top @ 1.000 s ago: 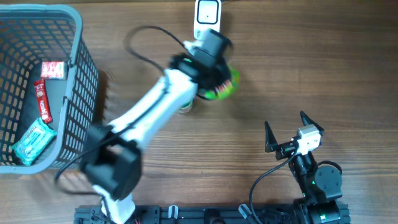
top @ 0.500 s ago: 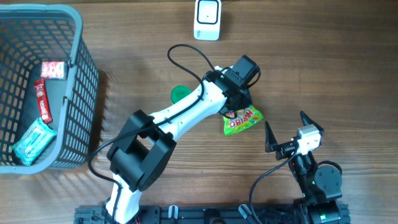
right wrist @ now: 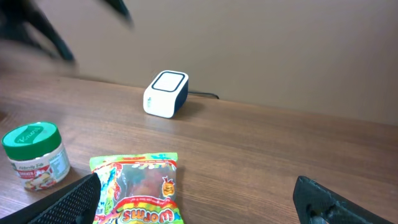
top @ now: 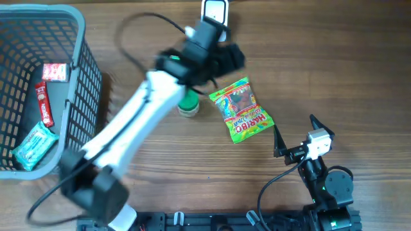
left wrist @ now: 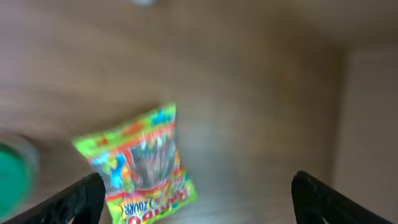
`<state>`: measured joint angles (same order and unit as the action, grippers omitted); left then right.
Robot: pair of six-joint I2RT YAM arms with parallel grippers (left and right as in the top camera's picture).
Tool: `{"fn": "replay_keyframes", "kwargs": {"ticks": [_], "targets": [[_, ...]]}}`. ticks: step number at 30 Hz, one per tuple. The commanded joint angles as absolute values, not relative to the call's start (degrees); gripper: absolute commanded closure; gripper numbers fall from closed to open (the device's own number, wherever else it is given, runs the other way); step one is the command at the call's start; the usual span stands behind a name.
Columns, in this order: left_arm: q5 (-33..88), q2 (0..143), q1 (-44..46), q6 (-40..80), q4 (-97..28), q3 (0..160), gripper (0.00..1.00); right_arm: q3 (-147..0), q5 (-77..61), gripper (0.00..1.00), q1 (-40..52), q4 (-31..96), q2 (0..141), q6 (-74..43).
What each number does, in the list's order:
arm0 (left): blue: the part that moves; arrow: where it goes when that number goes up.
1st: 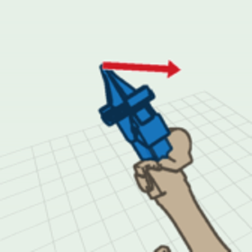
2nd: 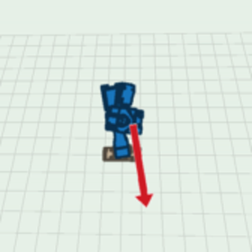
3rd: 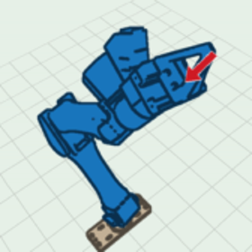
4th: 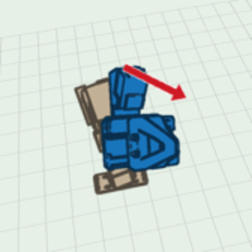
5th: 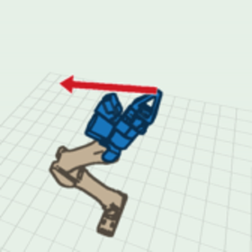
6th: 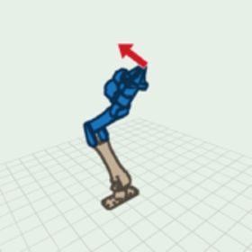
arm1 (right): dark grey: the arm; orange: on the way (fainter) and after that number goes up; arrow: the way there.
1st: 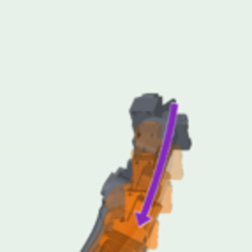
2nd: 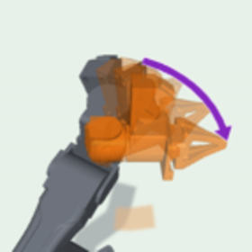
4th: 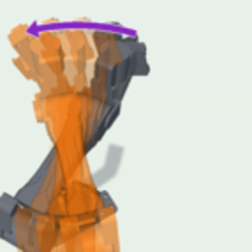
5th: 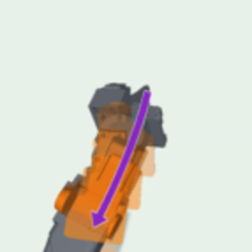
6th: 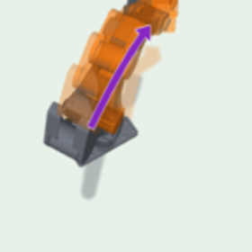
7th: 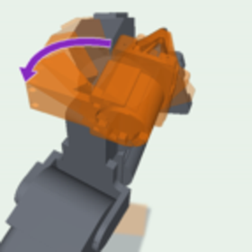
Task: Scan the item barcode
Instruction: 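Carry the gummy bag with the left gripper and drop it beside the jar, then reach the left gripper into the basket and grasp the toilet tissue pack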
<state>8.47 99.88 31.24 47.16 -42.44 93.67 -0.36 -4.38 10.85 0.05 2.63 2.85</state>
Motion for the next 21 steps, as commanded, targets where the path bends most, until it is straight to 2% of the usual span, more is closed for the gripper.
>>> {"fn": "replay_keyframes", "kwargs": {"ticks": [1, 5, 10, 11, 14, 18, 21], "targets": [[8.5, 88.0, 22.3, 44.9, -48.0, 96.0, 0.12, -0.3, -3.8, 0.00, 11.1, -0.1, 2.5, 3.0], [5.9, 75.0, 12.3, 44.9, -58.1, 96.0, 0.12, -0.3, -3.8, 0.00, 11.1, -0.1, 2.5, 3.0], [-12.1, 67.0, -0.6, 45.6, -69.2, 96.0, 0.08, -0.3, -3.8, 0.00, 11.1, -0.1, 2.5, 3.0], [-13.3, 66.7, -4.0, 45.6, -70.2, 96.0, 0.03, -0.3, -3.8, 0.00, 11.1, -0.1, 2.5, 3.0], [-14.2, 67.9, -16.0, 46.0, -70.9, 95.9, 0.00, -0.3, -3.8, 0.00, 11.1, -0.1, 2.5, 3.0], [-14.4, 71.9, -28.6, 51.7, -71.1, 95.9, 0.00, -0.3, -3.8, 0.00, 11.1, -0.1, 2.5, 3.0], [-14.4, 76.8, -34.7, 57.1, -74.4, 95.5, 0.00, -0.3, -3.8, 0.00, 11.1, -0.1, 2.5, 3.0]]}}
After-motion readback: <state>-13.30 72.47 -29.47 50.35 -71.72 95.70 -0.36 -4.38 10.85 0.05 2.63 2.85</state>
